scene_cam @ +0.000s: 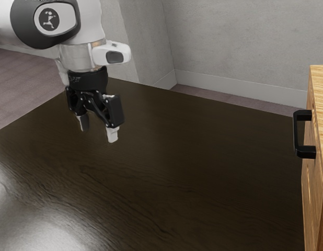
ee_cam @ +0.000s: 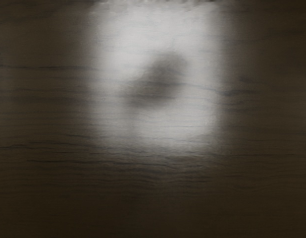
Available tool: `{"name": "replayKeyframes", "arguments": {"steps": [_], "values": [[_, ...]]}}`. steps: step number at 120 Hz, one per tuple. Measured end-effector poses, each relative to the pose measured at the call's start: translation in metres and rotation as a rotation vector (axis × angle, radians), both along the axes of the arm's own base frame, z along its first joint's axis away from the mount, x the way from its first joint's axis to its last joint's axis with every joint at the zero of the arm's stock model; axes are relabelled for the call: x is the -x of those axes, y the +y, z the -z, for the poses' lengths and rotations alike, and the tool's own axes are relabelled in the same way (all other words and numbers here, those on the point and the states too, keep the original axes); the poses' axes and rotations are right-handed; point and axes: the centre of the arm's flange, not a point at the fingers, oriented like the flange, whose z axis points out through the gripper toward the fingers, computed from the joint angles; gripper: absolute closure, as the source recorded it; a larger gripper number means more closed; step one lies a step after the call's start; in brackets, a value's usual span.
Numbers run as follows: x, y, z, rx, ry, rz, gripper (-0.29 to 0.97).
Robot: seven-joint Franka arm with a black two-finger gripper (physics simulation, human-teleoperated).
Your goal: Pull the drawer handle with one arm to open the drawer
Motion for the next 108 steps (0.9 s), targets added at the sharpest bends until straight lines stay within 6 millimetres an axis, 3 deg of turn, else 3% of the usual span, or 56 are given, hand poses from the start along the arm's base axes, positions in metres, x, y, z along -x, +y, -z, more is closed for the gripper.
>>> {"name": "replayKeyframes", "arguments": {"steps": [21,52,66,76,96,108], "values": [[-0.023,0.005,-0.012,-0.004,-0.191,-0.001,0.0],[-0.033,0.014,-0.025,-0.007,-0.301,-0.012,0.0],[-0.014,0.019,-0.092,-0.016,-0.435,-0.022,0.0],[-0.006,0.023,-0.112,-0.017,-0.471,-0.03,0.0],[-0.033,0.027,-0.091,-0.003,-0.458,-0.061,0.0],[-0.057,0.005,-0.068,0.044,-0.44,-0.067,0.0]]}}
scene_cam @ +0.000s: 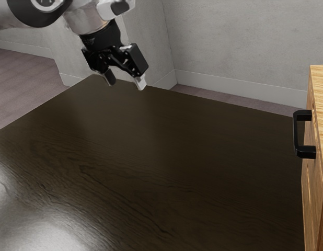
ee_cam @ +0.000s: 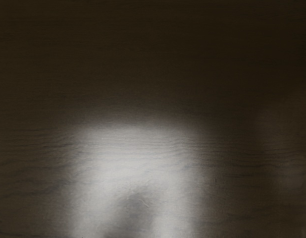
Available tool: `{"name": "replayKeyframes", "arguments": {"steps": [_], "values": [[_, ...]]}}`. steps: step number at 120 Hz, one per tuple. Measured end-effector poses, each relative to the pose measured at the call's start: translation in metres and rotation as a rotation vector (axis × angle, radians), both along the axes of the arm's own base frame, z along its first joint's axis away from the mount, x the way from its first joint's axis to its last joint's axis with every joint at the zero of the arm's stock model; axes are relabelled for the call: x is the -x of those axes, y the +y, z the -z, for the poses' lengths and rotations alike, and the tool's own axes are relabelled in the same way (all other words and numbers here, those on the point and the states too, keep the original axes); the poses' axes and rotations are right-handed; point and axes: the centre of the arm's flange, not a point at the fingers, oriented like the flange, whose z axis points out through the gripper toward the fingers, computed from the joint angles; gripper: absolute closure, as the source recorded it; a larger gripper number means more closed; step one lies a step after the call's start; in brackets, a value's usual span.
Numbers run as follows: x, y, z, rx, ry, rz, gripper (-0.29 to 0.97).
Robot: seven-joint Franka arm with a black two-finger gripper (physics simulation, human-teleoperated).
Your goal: Pull the drawer handle with one arm to open the drawer
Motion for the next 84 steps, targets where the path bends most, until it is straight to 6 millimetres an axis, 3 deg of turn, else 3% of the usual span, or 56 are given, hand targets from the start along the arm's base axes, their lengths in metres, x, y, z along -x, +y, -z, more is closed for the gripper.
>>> {"name": "replayKeyframes", "arguments": {"steps": [15,40,84], "values": [[-0.016,-0.04,0.015,0.03,-0.001,0.025,0.0],[-0.024,-0.043,0.019,0.068,-0.013,-0.035,0.0],[-0.04,-0.101,0.038,0.164,0.0,-0.108,0.0]]}}
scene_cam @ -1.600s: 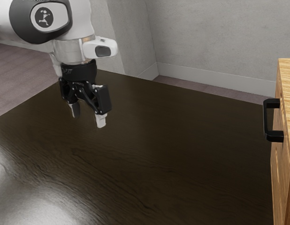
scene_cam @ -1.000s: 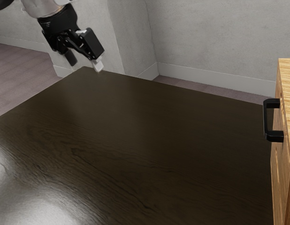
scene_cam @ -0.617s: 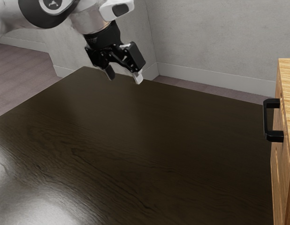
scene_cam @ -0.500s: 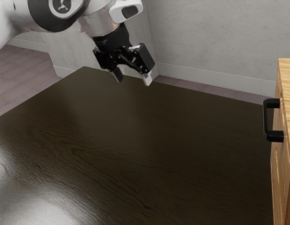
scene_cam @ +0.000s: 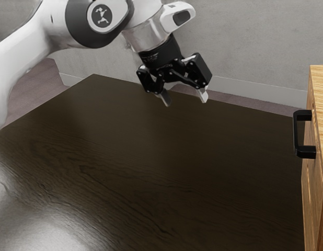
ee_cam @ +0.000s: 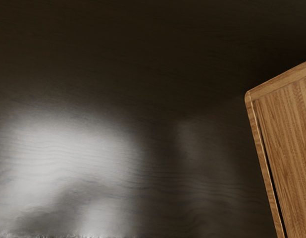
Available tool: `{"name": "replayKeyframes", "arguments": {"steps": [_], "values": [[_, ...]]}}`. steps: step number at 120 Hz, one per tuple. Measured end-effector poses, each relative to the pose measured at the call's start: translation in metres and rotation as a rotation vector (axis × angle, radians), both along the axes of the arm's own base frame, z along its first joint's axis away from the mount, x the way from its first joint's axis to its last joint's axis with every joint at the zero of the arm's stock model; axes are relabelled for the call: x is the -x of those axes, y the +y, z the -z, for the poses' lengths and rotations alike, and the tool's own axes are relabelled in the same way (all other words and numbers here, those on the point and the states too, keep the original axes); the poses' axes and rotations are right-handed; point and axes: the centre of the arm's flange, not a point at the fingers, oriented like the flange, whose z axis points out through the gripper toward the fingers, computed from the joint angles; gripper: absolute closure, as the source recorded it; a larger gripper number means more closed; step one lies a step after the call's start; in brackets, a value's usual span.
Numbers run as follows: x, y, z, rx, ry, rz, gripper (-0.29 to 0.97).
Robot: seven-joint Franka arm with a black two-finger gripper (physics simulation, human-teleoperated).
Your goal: Pull the drawer handle with one arm to open the drawer
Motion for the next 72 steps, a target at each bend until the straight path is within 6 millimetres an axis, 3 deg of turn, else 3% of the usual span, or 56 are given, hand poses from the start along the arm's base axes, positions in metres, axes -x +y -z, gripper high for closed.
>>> {"name": "replayKeyframes", "arguments": {"steps": [26,72], "values": [[-0.015,-0.034,0.019,0.09,0.018,-0.039,0.0],[-0.001,-0.076,0.005,0.188,0.005,-0.062,0.0]]}}
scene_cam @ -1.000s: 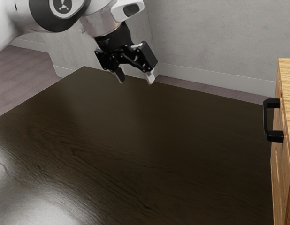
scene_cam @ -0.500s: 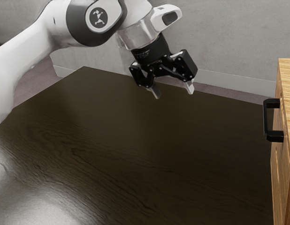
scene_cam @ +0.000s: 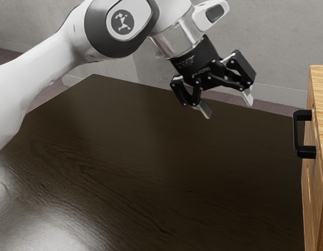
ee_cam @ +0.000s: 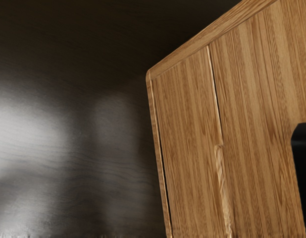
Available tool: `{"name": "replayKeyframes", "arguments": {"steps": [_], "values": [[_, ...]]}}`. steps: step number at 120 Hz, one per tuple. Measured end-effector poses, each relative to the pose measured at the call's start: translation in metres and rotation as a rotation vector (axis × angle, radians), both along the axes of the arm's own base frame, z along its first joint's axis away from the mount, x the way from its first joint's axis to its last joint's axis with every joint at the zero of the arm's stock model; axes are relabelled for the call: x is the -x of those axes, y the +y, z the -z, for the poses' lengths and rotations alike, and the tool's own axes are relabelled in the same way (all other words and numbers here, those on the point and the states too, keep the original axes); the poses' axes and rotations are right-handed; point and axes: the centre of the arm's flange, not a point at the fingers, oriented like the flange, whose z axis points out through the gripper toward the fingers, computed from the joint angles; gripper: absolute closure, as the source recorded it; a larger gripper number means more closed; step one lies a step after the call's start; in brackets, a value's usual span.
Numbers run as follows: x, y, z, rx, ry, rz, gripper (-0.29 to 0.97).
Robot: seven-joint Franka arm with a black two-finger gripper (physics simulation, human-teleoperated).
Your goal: Pull the drawer handle with one arm to open the drawer
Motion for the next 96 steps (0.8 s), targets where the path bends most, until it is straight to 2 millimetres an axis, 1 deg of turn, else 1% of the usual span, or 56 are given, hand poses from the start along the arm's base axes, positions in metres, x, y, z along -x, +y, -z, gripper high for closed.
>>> {"name": "replayKeyframes", "arguments": {"steps": [12,28,41,60,78,96], "values": [[0.004,-0.017,0.0,0.019,0.008,0.013,0.0],[0.001,-0.024,0.007,0.029,0.018,0.006,0.0],[0.0,-0.04,0.011,0.035,0.015,0.015,0.02],[-0.004,-0.045,0.015,0.045,0.01,0.003,0.07],[-0.007,-0.059,0.022,0.05,0.013,0.009,0.12],[-0.01,-0.067,0.022,0.059,0.002,0.01,0.17]]}}
